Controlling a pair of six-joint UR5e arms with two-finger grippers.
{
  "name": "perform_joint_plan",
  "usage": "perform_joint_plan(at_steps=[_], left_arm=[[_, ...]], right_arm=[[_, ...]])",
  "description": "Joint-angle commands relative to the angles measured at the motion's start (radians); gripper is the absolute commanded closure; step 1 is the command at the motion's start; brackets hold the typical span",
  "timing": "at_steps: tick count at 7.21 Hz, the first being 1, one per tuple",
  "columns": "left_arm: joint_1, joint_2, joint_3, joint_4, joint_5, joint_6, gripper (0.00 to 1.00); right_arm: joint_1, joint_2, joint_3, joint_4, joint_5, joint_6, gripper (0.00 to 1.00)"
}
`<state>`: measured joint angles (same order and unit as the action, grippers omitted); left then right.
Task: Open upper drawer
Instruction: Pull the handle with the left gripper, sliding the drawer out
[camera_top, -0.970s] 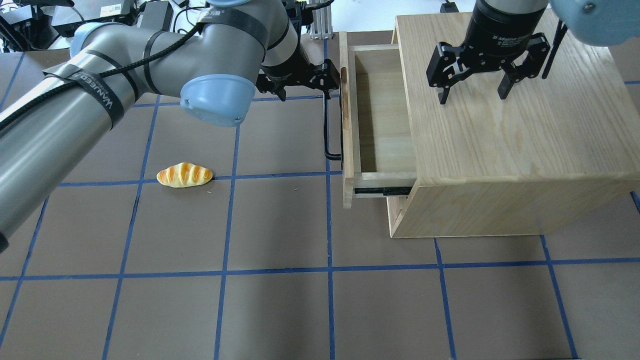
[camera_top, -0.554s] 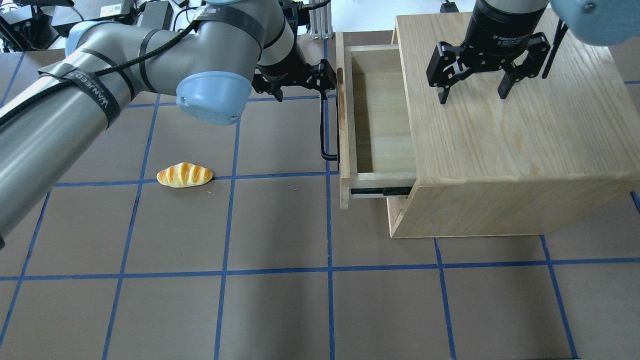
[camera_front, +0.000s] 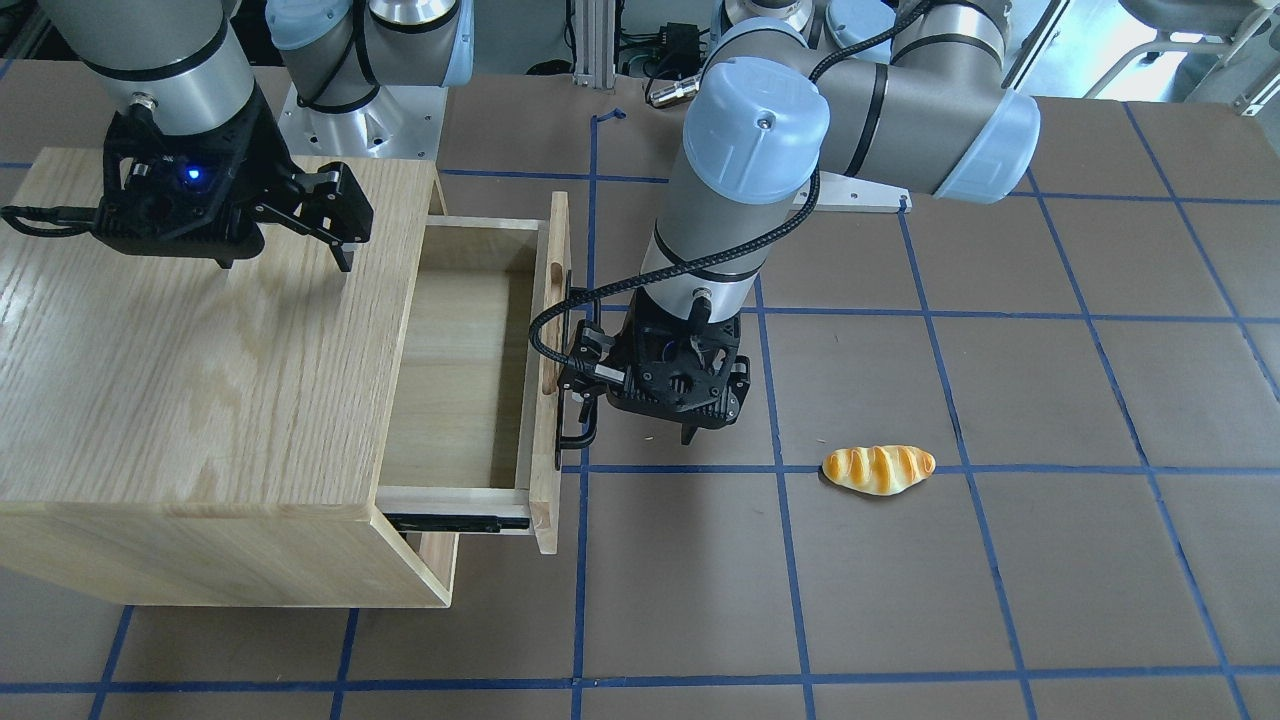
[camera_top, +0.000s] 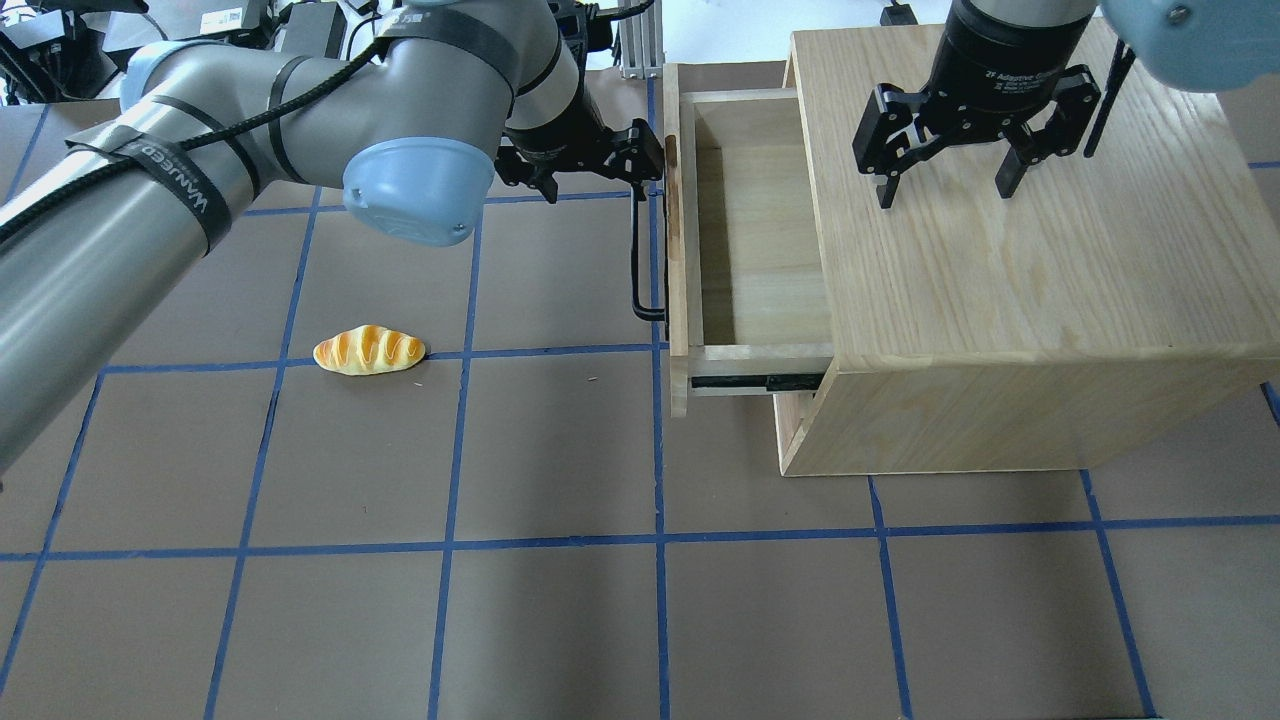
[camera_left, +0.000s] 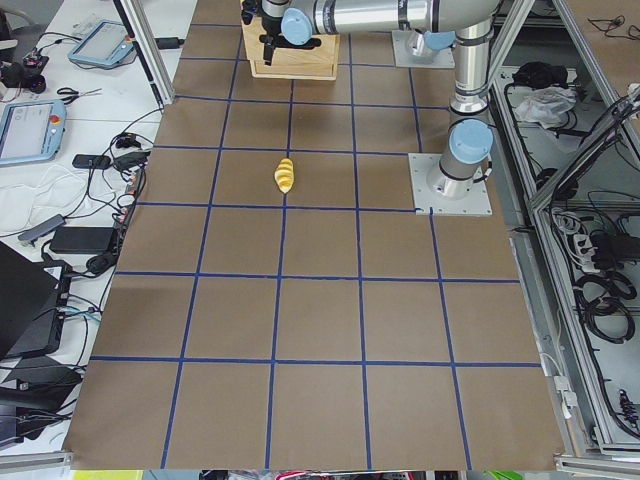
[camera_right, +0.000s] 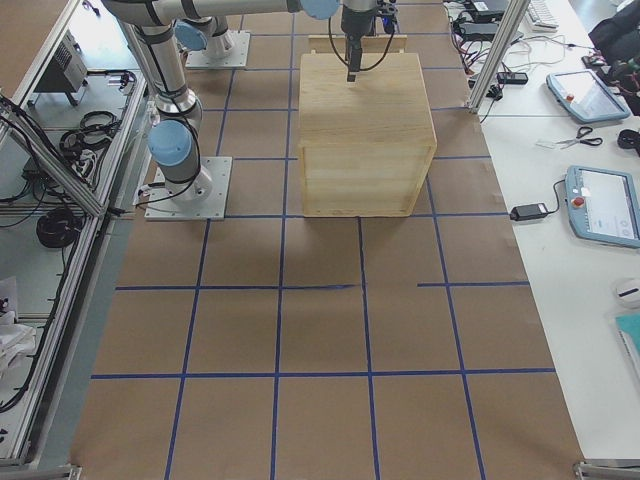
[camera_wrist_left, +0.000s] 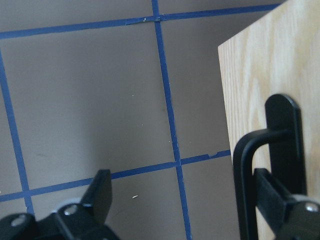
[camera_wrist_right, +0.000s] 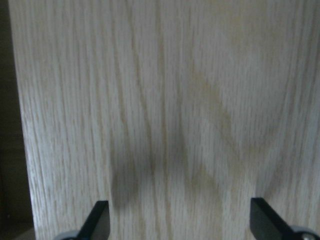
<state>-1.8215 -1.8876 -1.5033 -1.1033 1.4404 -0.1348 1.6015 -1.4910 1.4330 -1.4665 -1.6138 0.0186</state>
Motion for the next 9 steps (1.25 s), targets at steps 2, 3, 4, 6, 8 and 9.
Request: perform_joint_plan(at_steps=[2, 3, 4, 6, 8, 9], left_arm=[[0.022, 0.011, 0.002, -0.026, -0.002, 0.055, 0.0], [0.025, 0.012, 0.002, -0.033, 0.0, 0.058, 0.0], [0.027, 0.015, 0.002, -0.036, 0.0, 0.066, 0.0], [0.03, 0.021, 0.003, -0.053, 0.011, 0.101, 0.0], [0.03, 0.024, 0.003, -0.055, 0.015, 0.103, 0.0], [0.03, 0.024, 0.003, -0.055, 0.015, 0.103, 0.0]], right_arm=[[0.0, 0.0, 0.0, 0.0, 0.0, 0.001, 0.0], [0.0, 0.0, 0.001, 0.0, 0.0, 0.0, 0.0], [0.0, 0.0, 0.001, 0.0, 0.0, 0.0, 0.0], [0.0, 0.0, 0.001, 0.0, 0.0, 0.001, 0.0], [0.0, 0.0, 0.001, 0.0, 0.0, 0.0, 0.0], [0.0, 0.0, 0.001, 0.0, 0.0, 0.0, 0.0]])
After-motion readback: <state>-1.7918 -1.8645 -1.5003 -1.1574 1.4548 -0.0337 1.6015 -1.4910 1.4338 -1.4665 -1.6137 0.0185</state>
